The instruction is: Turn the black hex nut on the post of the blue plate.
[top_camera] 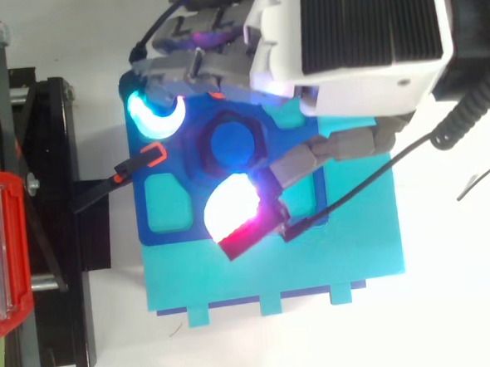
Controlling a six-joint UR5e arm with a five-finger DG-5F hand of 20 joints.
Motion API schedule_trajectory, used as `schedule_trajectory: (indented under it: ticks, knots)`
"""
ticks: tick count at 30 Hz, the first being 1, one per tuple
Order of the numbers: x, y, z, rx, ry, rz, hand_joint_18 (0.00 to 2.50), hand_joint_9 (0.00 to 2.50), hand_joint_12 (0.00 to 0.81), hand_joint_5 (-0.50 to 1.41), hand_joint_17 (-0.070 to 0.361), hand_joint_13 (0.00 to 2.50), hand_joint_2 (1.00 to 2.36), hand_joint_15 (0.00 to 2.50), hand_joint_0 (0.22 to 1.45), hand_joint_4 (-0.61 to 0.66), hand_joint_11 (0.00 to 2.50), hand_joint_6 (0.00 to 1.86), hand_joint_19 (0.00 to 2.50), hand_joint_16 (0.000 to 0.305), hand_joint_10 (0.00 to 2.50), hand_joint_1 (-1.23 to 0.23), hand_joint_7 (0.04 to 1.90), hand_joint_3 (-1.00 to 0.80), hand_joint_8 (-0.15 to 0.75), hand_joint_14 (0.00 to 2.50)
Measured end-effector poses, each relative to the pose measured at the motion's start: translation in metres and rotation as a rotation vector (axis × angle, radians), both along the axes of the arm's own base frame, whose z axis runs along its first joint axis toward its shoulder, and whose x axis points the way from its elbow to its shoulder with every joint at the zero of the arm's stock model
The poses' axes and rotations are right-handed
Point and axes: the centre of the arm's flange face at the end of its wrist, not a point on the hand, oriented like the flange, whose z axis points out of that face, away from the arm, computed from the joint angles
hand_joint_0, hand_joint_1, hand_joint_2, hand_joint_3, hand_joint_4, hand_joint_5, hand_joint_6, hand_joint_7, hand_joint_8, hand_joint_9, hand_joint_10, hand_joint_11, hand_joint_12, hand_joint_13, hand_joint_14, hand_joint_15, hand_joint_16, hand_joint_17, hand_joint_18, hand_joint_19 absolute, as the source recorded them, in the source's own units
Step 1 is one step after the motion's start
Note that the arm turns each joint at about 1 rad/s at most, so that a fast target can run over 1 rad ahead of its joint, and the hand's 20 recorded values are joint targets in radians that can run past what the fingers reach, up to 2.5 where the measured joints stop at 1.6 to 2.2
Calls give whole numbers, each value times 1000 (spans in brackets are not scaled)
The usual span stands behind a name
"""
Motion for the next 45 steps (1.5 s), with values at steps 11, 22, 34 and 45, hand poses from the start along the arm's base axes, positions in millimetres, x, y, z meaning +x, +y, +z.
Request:
schedule_trajectory:
  ticks: [11, 22, 34, 45]
  knots:
    - [0, 31, -2, -8, 37, -7, 342, 739, 410, -149, 138, 525, 1000, 48, 503, 321, 68, 503, 165, 61, 0, -436, 879, -500, 343, 2]
    - [-4, 31, -6, -22, 76, -8, 340, 740, 409, -144, 138, 520, 1000, 48, 503, 329, 61, 503, 165, 61, 2, -431, 885, -500, 343, 0]
    - [-8, 20, -8, -45, 96, -15, 341, 745, 412, -140, 138, 523, 1000, 52, 505, 345, 71, 503, 162, 61, 0, -430, 891, -500, 345, 2]
    - [-14, 3, -11, -59, 122, -22, 342, 752, 412, -138, 137, 527, 1000, 49, 507, 345, 65, 503, 161, 61, 1, -431, 889, -500, 350, 2]
